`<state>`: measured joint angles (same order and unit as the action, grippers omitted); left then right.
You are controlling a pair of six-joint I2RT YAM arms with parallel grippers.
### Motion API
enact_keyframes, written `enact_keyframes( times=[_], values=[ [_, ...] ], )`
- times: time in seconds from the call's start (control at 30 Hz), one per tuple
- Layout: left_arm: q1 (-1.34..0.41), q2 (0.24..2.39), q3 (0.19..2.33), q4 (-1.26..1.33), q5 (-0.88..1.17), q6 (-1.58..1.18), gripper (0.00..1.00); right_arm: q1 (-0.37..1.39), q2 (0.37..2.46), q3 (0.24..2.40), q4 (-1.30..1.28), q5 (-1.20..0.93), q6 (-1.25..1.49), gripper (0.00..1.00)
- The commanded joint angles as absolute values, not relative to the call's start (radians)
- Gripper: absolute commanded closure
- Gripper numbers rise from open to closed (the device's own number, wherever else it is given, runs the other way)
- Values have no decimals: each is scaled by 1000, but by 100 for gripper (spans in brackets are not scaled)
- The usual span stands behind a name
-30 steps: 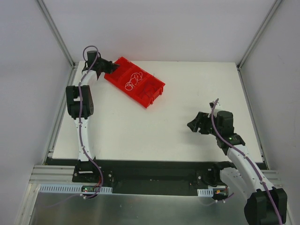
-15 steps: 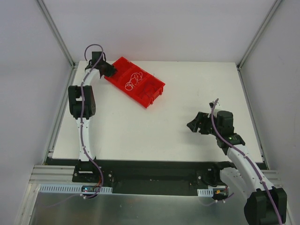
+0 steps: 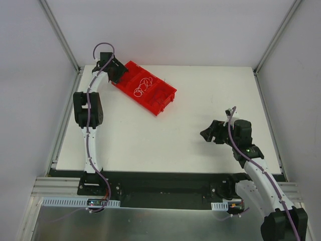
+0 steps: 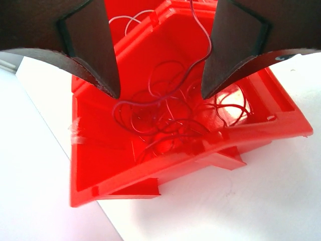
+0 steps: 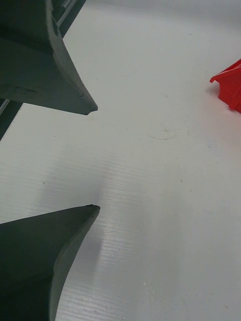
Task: Untangle the cables
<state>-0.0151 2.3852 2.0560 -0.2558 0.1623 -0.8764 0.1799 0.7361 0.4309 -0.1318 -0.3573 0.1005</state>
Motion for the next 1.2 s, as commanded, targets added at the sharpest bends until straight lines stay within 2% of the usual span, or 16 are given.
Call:
enact_keyframes(
  times=[0.0, 0.03, 0.13, 0.27, 0.43, 0.63, 0.8, 1.03, 1.1, 1.17],
  values=[
    [-29, 2255, 2102, -282, 126, -781, 28, 173, 726, 451, -133, -382, 98, 24],
    [-29, 2247, 2095, -285, 126, -779, 25, 173, 724, 451, -132, -383, 98, 24],
    [-32, 2246, 2091, -287, 143, -767, 25, 173, 727, 454, -132, -385, 100, 24],
    [-32, 2261, 2102, -288, 170, -762, 39, 175, 726, 459, -132, -387, 101, 24],
    [-38, 2284, 2167, -293, 192, -718, 33, 175, 713, 460, -138, -384, 100, 24],
    [-52, 2315, 2214, -310, 193, -672, 42, 173, 712, 460, -144, -385, 101, 24],
    [-72, 2335, 2244, -313, 179, -597, 38, 175, 709, 459, -146, -385, 101, 24],
    [-75, 2387, 2289, -316, 149, -562, 73, 173, 707, 456, -147, -385, 109, 24],
    [-77, 2402, 2298, -316, 130, -540, 88, 173, 707, 454, -147, -387, 112, 24],
    [-78, 2417, 2299, -316, 109, -514, 99, 173, 707, 454, -149, -384, 112, 24]
  ],
)
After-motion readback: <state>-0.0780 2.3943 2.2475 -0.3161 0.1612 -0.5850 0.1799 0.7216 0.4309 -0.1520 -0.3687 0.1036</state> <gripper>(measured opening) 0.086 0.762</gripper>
